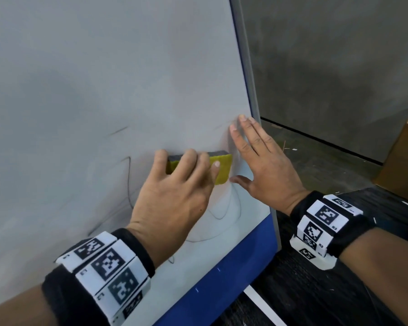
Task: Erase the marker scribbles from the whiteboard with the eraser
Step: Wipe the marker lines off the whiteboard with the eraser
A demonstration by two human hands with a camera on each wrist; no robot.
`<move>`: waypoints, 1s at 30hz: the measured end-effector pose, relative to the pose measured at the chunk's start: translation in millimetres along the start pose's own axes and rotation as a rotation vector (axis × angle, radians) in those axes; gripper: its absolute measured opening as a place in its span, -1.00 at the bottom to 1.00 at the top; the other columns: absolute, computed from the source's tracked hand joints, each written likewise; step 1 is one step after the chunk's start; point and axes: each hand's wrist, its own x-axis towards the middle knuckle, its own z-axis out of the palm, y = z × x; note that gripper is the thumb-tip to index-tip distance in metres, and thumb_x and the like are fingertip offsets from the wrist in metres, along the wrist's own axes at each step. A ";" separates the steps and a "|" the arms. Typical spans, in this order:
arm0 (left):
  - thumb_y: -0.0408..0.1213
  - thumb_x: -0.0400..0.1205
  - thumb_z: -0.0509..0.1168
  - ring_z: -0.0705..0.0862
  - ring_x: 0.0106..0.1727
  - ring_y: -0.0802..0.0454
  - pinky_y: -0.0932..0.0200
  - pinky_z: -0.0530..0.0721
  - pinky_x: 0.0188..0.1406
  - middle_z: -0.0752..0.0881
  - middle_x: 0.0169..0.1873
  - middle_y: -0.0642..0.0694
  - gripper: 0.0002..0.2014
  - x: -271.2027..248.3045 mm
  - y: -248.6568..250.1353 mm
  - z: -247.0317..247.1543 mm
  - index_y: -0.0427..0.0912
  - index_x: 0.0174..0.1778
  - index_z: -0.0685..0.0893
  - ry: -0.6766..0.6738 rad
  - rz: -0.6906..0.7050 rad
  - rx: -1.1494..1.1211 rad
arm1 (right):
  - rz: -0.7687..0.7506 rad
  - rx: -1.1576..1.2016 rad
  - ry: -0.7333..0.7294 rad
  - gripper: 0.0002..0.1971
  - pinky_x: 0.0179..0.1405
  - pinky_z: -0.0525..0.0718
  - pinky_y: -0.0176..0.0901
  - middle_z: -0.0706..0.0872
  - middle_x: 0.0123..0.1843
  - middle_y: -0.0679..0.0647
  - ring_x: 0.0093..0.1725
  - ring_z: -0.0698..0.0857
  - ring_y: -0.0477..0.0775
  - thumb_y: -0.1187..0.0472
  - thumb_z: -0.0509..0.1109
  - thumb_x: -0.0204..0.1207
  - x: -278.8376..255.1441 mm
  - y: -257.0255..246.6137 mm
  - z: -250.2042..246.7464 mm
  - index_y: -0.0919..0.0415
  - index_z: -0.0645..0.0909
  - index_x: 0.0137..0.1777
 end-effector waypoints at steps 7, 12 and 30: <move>-0.42 0.70 -0.16 0.50 0.30 -0.28 -0.33 0.40 0.13 0.55 0.36 -0.30 -0.47 7.4 -11.7 -7.0 -0.23 0.58 0.43 0.140 -0.191 -0.006 | 0.051 0.061 0.005 0.09 0.71 0.23 0.13 0.02 0.78 0.22 0.77 0.03 0.20 -0.07 0.58 0.44 -7.9 -0.7 4.0 0.29 -0.04 0.75; -0.29 0.44 0.43 0.41 0.31 -0.32 -0.43 0.37 0.22 0.47 0.33 -0.34 -0.26 7.4 8.8 2.4 -0.31 0.58 0.42 -0.030 0.025 -0.003 | 0.068 0.053 -0.018 0.05 0.70 0.22 0.11 0.01 0.79 0.21 0.77 0.02 0.18 -0.11 0.53 0.49 -13.3 2.6 8.3 0.26 -0.05 0.76; -0.34 0.56 -0.03 0.48 0.31 -0.24 -0.33 0.45 0.21 0.51 0.37 -0.25 -0.40 59.2 -5.4 -19.1 -0.22 0.59 0.39 0.092 -0.111 0.103 | 0.149 0.168 -0.049 -0.06 0.66 0.22 -0.04 0.01 0.79 0.08 0.75 0.10 0.08 0.22 0.53 0.48 -36.2 8.6 19.7 0.25 0.05 0.76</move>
